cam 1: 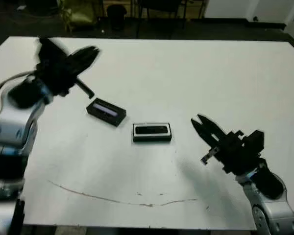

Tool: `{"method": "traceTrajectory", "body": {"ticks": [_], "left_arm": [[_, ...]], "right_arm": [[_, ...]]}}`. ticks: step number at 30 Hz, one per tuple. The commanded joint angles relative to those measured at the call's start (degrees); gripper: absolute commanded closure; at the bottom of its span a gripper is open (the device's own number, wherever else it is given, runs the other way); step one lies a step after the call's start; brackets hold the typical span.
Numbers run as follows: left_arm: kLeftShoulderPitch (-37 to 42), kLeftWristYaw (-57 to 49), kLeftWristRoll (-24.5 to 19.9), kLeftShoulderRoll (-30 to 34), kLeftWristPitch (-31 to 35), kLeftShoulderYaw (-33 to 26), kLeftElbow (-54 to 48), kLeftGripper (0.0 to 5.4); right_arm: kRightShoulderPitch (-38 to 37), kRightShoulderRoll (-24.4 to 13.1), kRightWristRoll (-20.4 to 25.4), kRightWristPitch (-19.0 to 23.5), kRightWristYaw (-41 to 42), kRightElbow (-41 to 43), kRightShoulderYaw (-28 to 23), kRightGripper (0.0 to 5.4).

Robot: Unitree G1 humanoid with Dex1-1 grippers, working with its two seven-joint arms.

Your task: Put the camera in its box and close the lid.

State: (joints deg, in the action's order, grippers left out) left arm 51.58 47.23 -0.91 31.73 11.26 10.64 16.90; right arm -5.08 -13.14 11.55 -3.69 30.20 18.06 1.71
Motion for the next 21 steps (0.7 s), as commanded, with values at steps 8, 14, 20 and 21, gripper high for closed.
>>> {"method": "traceTrajectory", "body": {"ticks": [8, 14, 20, 21], "left_arm": [[26.8, 13.9, 19.7, -10.3, -16.8, 18.4, 42.5, 5.40], [31.5, 16.1, 27.6, -17.2, -18.4, 23.3, 54.4, 5.40], [30.4, 14.8, 34.9, -21.2, -19.4, 28.1, 57.6, 5.40], [30.0, 14.6, 35.4, -21.5, -19.9, 28.3, 57.9, 5.40]], "right_arm": [[-2.0, 0.2, 1.0, 2.7, -3.0, 0.4, 0.5, 5.38], [-3.1, 0.5, 2.4, 5.5, -5.1, 2.0, 0.2, 5.38], [-3.6, 0.4, 3.4, 4.7, -5.0, 1.3, -0.1, 5.38], [-3.6, 0.4, 3.5, 4.3, -4.9, 1.1, -0.1, 5.38]]}}
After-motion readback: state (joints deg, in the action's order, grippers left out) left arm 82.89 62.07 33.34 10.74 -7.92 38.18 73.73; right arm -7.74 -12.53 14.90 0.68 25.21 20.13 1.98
